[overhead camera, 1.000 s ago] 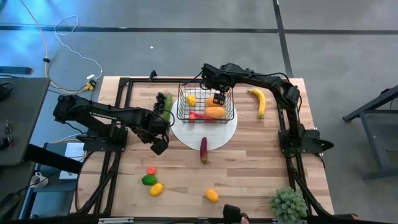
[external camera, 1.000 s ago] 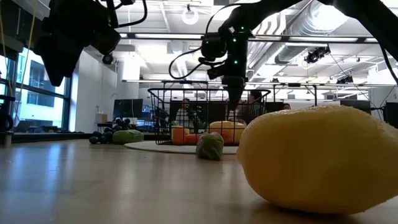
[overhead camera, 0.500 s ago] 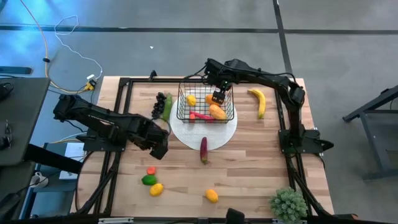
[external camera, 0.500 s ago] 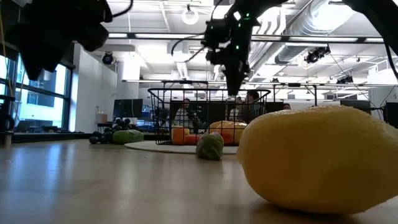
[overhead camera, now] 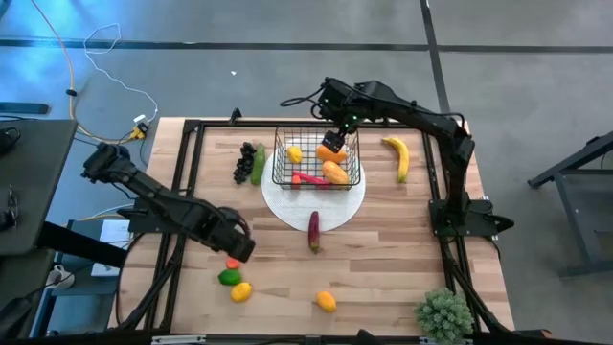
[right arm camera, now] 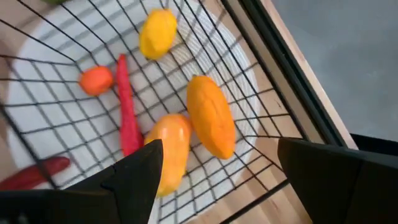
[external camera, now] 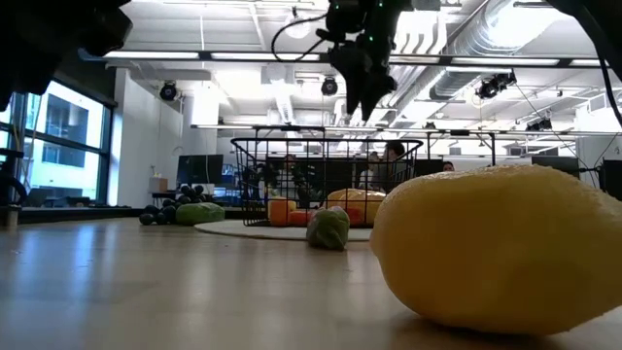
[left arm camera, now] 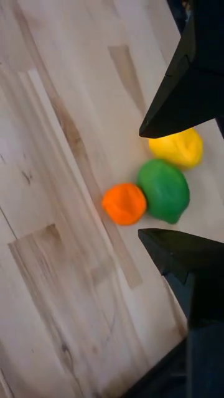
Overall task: Build produce basket
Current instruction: Put the orange into the wire basket
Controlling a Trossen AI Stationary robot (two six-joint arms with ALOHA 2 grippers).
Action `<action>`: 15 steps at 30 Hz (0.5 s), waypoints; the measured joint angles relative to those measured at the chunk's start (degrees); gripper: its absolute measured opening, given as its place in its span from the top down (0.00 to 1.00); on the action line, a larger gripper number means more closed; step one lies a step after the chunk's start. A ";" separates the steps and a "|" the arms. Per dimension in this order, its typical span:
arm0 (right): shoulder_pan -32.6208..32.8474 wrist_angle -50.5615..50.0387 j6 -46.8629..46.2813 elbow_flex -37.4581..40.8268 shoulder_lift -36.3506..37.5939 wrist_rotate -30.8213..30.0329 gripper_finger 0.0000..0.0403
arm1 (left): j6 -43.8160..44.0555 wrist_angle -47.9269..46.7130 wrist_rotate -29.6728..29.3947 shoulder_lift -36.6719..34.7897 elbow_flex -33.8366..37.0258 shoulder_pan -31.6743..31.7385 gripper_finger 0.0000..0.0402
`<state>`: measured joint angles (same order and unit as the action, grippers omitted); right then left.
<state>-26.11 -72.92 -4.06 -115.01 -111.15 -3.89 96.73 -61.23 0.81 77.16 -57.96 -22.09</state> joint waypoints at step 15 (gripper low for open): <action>8.32 -4.44 -5.11 -1.26 -0.02 0.05 0.26 | 7.55 3.10 -3.03 8.34 -0.01 -5.35 0.40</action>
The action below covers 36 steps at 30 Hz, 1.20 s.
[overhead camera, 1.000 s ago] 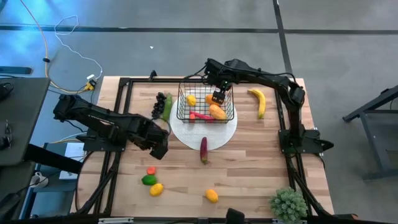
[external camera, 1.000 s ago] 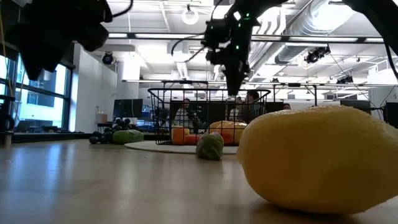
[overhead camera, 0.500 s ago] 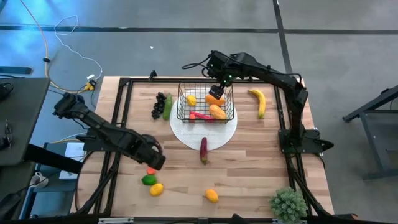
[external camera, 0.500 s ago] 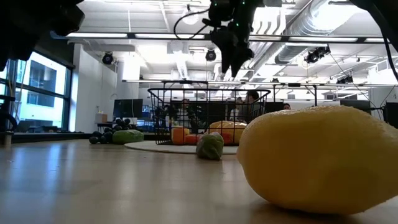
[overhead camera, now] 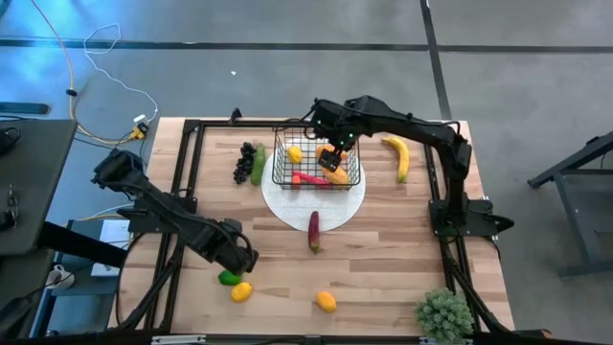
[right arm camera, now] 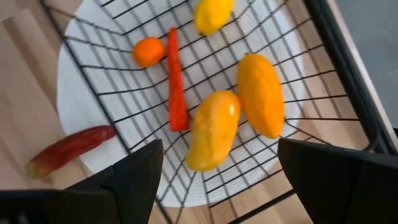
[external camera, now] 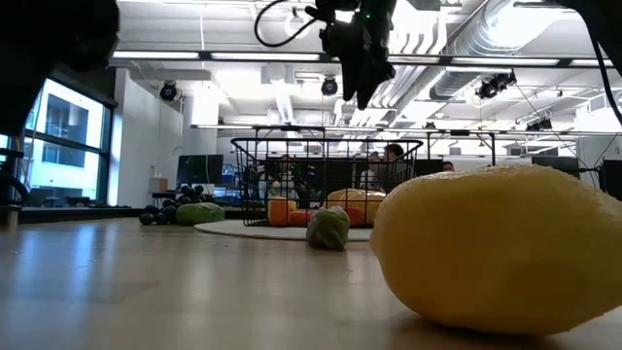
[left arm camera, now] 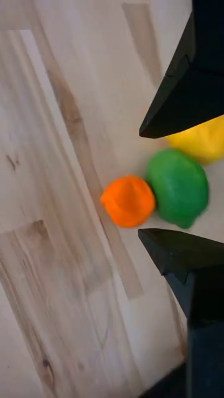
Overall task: Build produce basket
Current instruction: Put the orange into the wire basket
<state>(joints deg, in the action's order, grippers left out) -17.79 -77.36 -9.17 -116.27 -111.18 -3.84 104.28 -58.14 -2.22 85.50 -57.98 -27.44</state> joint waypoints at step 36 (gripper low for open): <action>3.99 -0.82 -0.90 0.07 -0.04 -0.81 0.26 | 6.70 6.06 3.20 16.28 0.07 0.02 0.55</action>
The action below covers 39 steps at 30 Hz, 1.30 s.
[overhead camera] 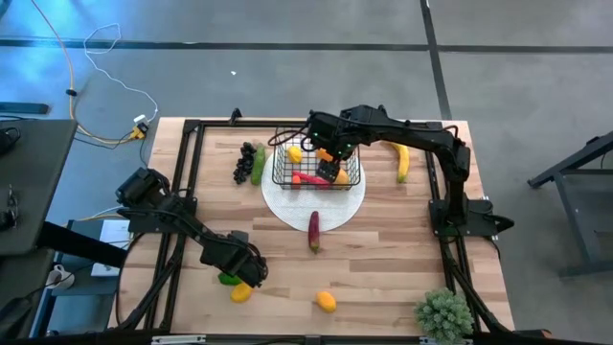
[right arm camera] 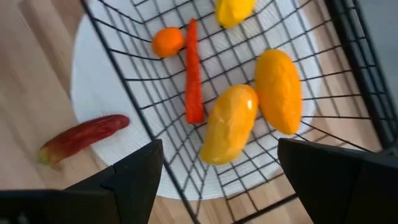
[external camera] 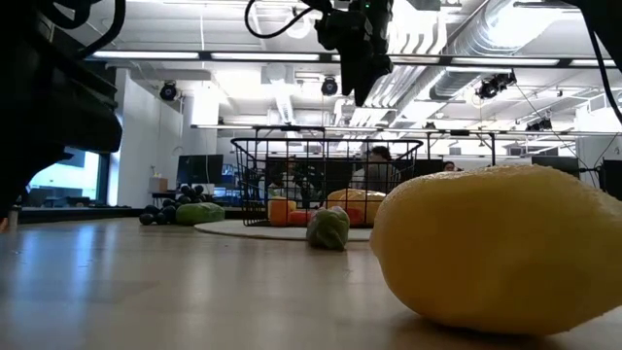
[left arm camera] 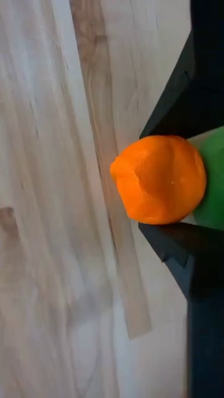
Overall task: Build produce basket
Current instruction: Put the orange into the wire basket
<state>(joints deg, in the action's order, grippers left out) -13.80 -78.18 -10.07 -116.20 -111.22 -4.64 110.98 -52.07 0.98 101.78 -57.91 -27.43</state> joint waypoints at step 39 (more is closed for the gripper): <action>-11.25 3.88 14.67 0.02 4.98 -12.17 0.26 | -51.75 17.56 -23.16 -24.37 -0.09 34.69 0.69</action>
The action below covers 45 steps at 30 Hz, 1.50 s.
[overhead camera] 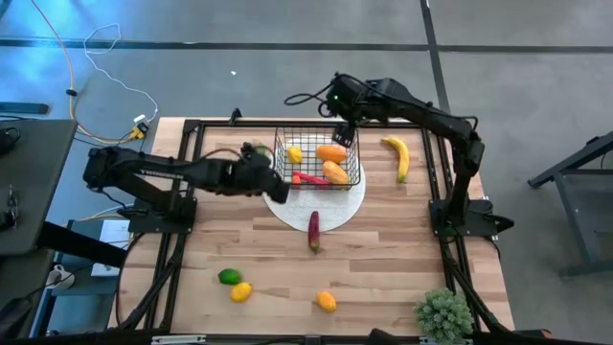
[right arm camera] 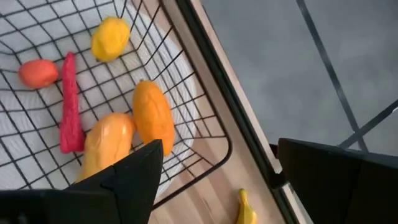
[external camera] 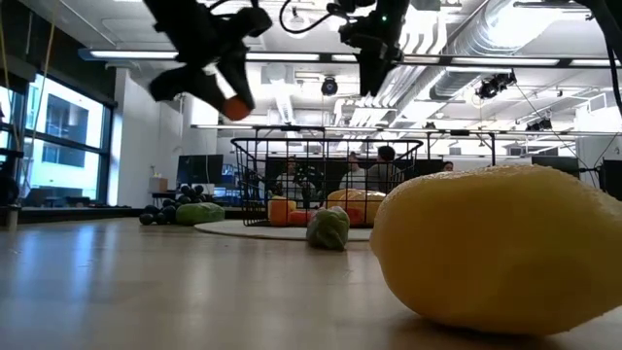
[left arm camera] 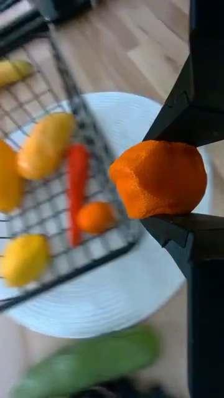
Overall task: Build produce basket
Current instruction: Put the orange into the wire basket, then put the right lemon into the wire basket
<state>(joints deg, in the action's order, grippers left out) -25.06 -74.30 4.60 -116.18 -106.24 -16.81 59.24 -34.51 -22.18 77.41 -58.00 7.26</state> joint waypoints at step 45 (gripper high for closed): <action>15.34 -9.19 -43.38 0.00 -0.07 8.87 0.26 | -45.33 11.37 20.22 7.63 0.01 16.77 0.48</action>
<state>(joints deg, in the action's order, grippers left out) -9.72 -83.50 -38.78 -116.18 -106.30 -7.94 13.90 -23.15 -1.96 85.03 -57.99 24.03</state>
